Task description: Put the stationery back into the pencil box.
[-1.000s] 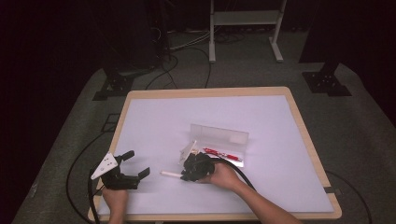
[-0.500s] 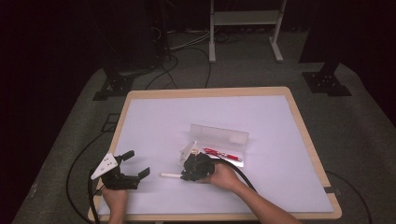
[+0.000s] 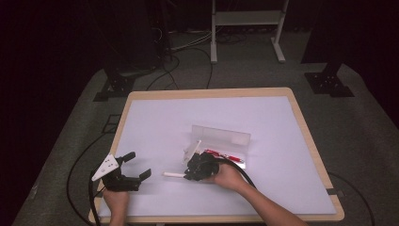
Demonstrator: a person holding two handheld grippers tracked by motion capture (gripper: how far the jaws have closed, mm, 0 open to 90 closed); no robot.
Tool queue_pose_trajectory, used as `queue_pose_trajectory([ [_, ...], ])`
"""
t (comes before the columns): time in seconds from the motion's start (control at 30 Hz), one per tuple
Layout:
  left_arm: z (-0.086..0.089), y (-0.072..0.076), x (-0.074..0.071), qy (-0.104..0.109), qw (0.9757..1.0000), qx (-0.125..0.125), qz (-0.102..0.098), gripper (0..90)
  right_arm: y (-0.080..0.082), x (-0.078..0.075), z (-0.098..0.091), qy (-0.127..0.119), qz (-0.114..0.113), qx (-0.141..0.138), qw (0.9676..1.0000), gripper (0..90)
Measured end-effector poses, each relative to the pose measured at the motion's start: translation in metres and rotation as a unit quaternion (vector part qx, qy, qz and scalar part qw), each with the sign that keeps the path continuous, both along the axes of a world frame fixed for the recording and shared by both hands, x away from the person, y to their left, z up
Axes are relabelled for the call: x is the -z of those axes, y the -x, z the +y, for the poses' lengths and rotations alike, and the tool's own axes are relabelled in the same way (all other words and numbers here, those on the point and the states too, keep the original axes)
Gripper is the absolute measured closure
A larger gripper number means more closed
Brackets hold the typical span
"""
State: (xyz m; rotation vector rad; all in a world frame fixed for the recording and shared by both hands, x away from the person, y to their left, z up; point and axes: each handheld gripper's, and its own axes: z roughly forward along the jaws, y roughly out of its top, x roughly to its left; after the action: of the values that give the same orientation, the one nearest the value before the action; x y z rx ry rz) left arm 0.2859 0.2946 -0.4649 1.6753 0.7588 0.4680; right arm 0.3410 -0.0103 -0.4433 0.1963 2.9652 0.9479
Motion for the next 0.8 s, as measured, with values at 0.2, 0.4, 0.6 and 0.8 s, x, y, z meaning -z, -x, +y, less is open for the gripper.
queue_pose_trajectory([
  [0.2, 0.000, 0.000, 0.000, -0.001, 1.0000, 0.000, 0.000, 0.0, -0.002, -0.008, -0.007, -0.005, -0.007, 0.004, 1.0000, 77.9],
  [0.4, 0.000, 0.000, 0.000, -0.001, 1.0000, 0.000, 0.000, 0.0, -0.003, -0.014, -0.014, -0.004, -0.012, 0.008, 0.9999, 77.9],
  [0.6, 0.000, 0.000, 0.000, -0.002, 1.0000, 0.000, 0.000, 0.0, -0.004, -0.020, -0.022, -0.005, -0.015, 0.017, 0.9997, 77.9],
  [0.8, 0.000, 0.000, 0.000, -0.002, 1.0000, -0.001, 0.000, 0.0, -0.006, -0.026, -0.032, -0.007, -0.020, 0.025, 0.9995, 77.9],
])
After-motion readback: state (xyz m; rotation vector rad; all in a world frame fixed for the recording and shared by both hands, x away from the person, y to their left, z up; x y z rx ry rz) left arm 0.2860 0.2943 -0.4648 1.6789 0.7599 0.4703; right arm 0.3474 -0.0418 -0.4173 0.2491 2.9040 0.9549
